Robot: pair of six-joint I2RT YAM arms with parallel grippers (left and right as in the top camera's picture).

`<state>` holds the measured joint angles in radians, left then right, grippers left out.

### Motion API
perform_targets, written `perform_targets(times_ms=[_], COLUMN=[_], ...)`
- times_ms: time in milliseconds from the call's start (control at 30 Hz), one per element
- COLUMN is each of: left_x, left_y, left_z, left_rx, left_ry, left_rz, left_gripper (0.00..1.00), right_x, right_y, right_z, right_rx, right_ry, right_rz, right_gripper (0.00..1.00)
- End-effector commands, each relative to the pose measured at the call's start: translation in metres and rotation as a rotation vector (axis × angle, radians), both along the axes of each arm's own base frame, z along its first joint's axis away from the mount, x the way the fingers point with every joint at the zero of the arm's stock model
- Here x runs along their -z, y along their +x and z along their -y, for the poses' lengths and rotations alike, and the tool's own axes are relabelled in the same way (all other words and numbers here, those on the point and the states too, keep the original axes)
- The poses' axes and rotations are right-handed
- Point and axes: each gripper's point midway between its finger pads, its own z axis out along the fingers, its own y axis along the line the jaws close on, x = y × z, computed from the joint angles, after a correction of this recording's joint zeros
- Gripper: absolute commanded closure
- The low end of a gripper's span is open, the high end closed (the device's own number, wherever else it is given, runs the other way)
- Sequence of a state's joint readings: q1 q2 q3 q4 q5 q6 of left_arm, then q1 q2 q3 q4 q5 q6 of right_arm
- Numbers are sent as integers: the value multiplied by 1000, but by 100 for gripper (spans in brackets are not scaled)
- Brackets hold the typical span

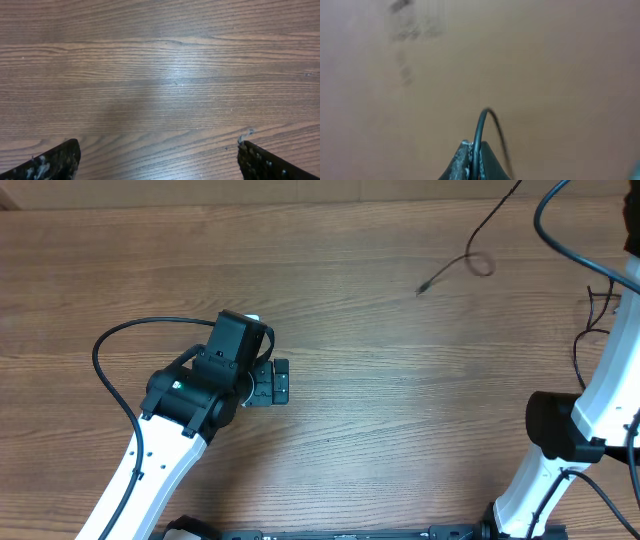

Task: Untangle cables
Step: 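Carry the thin black cable rightward with the right gripper to the right edge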

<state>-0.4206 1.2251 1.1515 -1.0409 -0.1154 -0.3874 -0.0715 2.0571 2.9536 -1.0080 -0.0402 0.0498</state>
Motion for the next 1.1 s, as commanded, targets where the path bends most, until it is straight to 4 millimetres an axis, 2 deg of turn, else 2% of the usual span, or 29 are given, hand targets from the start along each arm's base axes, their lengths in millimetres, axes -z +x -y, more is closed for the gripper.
perform_targets(times_ms=[0, 133, 200, 267, 333, 467, 500, 667, 833, 933, 967, 1067], left_x=[-2, -2, -2, -2, -2, -2, -2, -2, -2, -2, -2, -2], left_y=[1, 1, 1, 1, 1, 1, 1, 1, 1, 1, 1, 1], left_z=[-1, -1, -1, -1, -1, -1, -1, -1, -1, -1, -1, -1], left_rx=[-13, -13, -13, -13, -13, -13, -13, -13, -13, -13, -13, -13], left_ry=[-11, -11, -11, -11, -11, -11, -11, -11, -11, -11, -11, -11], left_rz=[5, 4, 5, 4, 4, 4, 5, 4, 5, 4, 4, 4], left_gripper=[0, 0, 0, 0, 1, 0, 1, 0, 1, 0, 0, 0], right_x=[-22, -47, -51, -48, -34, 14, 20, 95, 163, 195, 213, 241], right_y=[-6, -15, -17, -17, -12, 11, 15, 42, 48, 47, 45, 42], right_z=[53, 84, 97, 110, 124, 146, 148, 175, 200, 211, 217, 220], right_rx=[305, 459, 490, 517, 542, 538, 532, 544, 588, 605, 613, 612], right_ry=[-5, -21, -26, -30, -36, -33, -31, -16, 55, 76, 80, 88], right_rz=[95, 202, 225, 220, 178, 40, 24, -150, -288, -359, -399, -469], right_gripper=[96, 96, 96, 96, 96, 96, 96, 96, 96, 96, 96, 96])
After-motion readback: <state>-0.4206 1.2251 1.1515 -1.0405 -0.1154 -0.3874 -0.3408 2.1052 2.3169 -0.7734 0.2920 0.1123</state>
